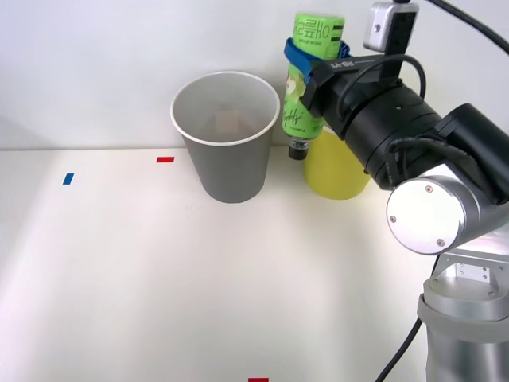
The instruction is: Put cans in the gray bin, plastic bottles in the light green bin
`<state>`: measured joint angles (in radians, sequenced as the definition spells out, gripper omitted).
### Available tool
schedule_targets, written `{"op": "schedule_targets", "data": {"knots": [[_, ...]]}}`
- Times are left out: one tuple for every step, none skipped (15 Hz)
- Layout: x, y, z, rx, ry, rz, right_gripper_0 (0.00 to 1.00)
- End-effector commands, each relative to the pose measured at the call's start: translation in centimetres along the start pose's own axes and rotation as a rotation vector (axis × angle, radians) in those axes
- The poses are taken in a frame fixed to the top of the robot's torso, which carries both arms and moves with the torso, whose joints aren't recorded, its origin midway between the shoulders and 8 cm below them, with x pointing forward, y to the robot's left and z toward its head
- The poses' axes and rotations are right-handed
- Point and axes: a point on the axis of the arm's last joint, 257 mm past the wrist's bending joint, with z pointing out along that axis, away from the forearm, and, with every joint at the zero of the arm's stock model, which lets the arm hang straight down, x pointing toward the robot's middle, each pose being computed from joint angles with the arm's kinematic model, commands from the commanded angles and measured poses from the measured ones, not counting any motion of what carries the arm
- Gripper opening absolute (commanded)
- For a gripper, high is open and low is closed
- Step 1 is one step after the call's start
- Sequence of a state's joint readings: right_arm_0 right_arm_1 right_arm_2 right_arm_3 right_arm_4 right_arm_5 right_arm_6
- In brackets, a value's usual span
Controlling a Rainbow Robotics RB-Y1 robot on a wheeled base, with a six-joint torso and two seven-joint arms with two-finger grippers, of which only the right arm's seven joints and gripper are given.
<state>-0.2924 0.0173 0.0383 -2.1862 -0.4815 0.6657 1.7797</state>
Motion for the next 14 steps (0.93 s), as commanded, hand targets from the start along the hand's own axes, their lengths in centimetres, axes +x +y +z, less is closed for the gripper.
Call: {"op": "schedule_targets", "data": {"knots": [[-3.7,-2.4,0.5,0.058,-0.068,-0.063,0.0],[-4.9,-3.8,0.7,0.102,-0.084,-0.103,0.0],[-5.5,-4.9,1.1,0.128,-0.09,-0.116,0.0],[-6.1,-5.8,1.7,0.145,-0.108,-0.112,0.0],[-6.6,-7.2,2.4,0.172,-0.138,-0.108,0.0],[-6.8,-8.3,2.8,0.192,-0.159,-0.103,0.0],[-6.7,-9.1,3.1,0.205,-0.164,-0.099,0.0],[-6.6,-9.7,3.2,0.216,-0.161,-0.095,0.0],[-6.5,-10.2,3.3,0.222,-0.155,-0.096,0.0],[-6.4,-10.8,3.5,0.226,-0.146,-0.106,0.0],[-6.1,-11.3,3.8,0.229,-0.134,-0.12,0.0],[-5.6,-11.7,4.1,0.23,-0.118,-0.123,0.0],[-5.0,-12.4,4.5,0.237,-0.104,-0.128,0.0],[-4.7,-12.8,4.8,0.241,-0.104,-0.129,0.0]]}}
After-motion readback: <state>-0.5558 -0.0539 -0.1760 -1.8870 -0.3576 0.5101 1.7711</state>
